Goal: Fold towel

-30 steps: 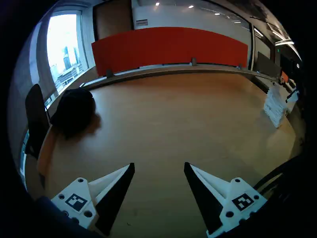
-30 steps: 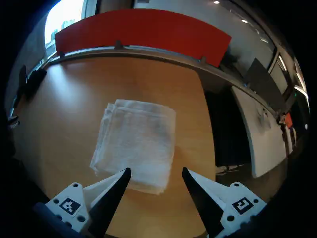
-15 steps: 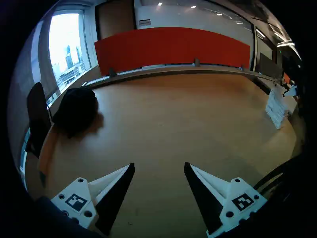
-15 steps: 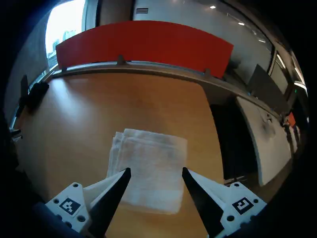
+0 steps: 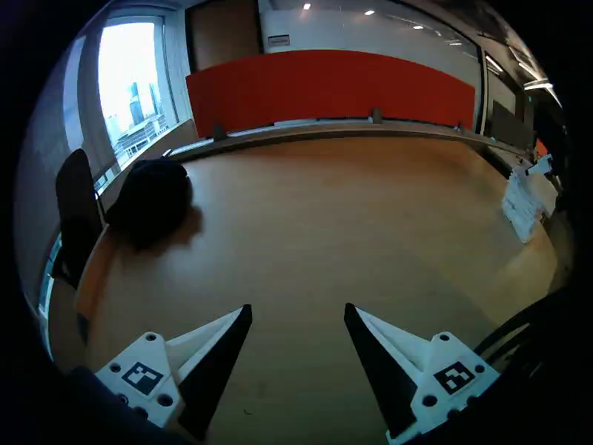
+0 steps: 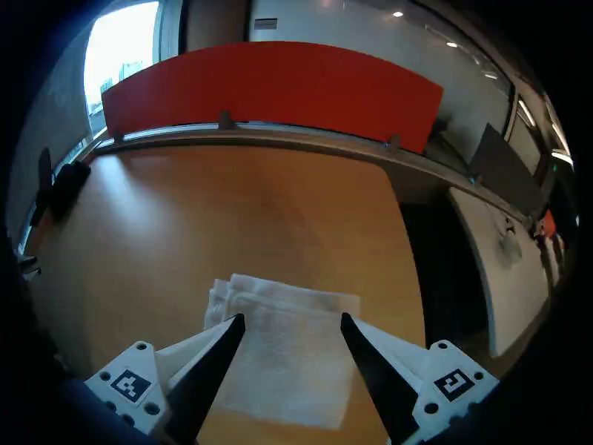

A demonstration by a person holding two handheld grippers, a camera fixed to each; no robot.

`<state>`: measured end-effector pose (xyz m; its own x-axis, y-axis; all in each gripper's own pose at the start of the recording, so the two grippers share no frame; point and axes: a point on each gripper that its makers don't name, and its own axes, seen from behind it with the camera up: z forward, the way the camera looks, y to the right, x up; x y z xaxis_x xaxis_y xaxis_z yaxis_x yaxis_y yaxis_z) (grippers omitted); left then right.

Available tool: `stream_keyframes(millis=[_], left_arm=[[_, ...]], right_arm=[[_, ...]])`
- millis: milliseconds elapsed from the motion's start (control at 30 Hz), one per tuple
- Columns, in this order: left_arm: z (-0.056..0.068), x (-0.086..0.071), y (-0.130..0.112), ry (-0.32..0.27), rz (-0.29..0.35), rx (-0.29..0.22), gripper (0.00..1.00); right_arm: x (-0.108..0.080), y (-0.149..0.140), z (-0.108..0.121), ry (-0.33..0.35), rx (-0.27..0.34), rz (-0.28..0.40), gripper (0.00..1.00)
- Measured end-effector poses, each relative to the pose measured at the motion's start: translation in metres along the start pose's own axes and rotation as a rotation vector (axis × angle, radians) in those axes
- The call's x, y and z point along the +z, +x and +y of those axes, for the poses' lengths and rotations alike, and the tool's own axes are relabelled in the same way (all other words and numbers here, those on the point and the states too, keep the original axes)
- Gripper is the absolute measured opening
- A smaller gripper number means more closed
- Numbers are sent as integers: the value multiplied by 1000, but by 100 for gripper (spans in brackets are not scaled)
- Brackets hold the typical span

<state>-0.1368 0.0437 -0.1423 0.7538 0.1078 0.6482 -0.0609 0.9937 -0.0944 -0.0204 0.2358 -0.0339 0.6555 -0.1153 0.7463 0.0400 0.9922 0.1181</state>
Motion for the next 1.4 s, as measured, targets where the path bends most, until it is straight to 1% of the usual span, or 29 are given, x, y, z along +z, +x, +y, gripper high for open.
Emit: stream_keyframes(millis=[200, 567, 800, 1067, 1167, 1400], left_arm=[[-3, -2, -3, 14, -5, -7, 92], [-7, -6, -8, 35, -14, -7, 92], [-11, -11, -10, 48, -16, -8, 92], [-12, -12, -6, 50, -12, -6, 92], [-11, -12, -5, 48, -9, -5, 92], [-12, -12, -4, 46, -2, -7, 92]], right_arm=[[9, 2, 0, 5, 5, -3, 100], [32, -9, 2, 12, 22, -34, 100], [43, -17, 2, 11, 14, -55, 100], [45, -16, 2, 13, 11, -55, 100], [43, -14, 1, 11, 12, -48, 100], [28, -3, -1, 9, 24, -8, 100]])
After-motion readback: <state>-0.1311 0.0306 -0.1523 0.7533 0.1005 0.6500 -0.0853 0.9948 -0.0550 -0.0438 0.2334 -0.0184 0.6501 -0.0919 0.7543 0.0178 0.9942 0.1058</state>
